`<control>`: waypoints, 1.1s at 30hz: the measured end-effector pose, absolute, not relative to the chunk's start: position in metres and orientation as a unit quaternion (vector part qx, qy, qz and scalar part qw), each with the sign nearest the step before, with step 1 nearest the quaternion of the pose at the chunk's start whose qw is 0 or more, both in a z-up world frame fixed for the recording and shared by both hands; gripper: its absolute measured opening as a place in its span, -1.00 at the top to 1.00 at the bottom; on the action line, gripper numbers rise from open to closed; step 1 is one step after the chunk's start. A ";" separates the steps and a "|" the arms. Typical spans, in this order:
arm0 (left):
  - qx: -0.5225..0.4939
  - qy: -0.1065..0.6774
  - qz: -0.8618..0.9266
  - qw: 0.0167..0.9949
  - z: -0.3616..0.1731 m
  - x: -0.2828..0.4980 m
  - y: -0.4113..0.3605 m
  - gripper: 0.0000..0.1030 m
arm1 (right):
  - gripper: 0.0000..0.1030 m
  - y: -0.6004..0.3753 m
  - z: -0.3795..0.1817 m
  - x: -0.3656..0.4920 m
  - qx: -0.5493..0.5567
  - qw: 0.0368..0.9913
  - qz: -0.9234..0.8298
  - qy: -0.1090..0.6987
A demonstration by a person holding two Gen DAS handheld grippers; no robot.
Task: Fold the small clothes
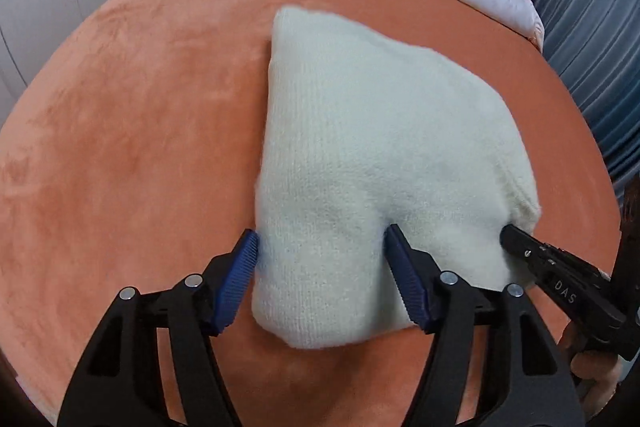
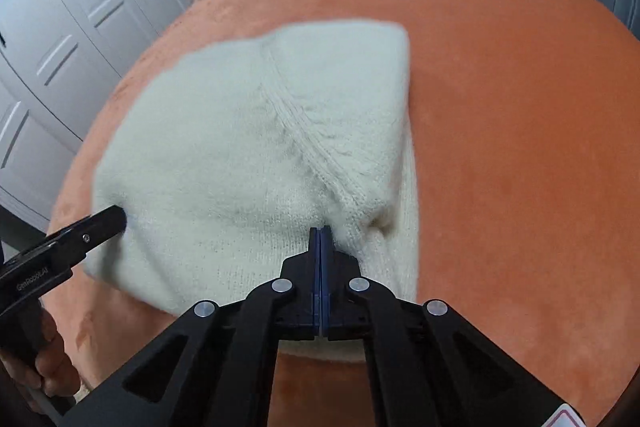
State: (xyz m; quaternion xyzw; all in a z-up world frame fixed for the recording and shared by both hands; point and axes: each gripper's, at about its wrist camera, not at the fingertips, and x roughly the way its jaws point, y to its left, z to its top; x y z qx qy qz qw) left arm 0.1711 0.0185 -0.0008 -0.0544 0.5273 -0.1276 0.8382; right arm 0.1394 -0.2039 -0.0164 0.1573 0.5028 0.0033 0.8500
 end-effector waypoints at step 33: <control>0.021 0.494 -0.082 0.865 0.034 0.116 0.028 -0.28 | 0.48 -0.223 0.000 0.069 0.177 0.862 -0.054 0.472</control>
